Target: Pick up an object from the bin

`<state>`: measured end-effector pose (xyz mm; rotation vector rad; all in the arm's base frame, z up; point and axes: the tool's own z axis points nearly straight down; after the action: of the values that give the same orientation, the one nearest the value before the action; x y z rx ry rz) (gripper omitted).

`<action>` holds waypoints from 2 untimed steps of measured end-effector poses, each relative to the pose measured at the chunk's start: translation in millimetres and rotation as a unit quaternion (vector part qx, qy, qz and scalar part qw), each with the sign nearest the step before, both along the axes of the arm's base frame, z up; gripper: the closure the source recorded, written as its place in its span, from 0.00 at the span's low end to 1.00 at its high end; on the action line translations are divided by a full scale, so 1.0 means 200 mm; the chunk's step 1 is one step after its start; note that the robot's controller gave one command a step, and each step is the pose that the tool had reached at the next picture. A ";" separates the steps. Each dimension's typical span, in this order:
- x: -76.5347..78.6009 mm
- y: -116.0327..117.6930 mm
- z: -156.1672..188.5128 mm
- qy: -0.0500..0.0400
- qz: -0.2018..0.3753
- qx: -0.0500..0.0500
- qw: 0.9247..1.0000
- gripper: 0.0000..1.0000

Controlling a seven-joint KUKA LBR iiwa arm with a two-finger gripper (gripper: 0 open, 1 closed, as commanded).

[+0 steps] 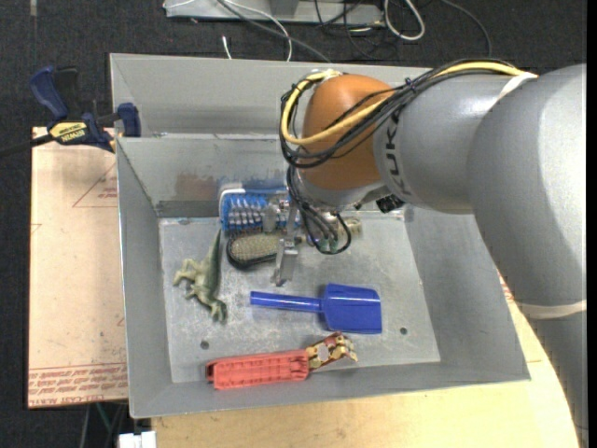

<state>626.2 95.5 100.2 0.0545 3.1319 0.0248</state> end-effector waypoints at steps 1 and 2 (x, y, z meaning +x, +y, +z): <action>-0.01 -0.02 -0.13 -0.001 -0.023 0.001 1.000 0.00; -0.04 0.01 -0.12 -0.009 0.000 0.001 1.000 1.00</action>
Offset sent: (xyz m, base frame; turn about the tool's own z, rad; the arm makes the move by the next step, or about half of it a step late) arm -0.0131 0.0031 -0.0302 -0.0035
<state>618.3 98.0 76.1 0.0545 3.1139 0.0279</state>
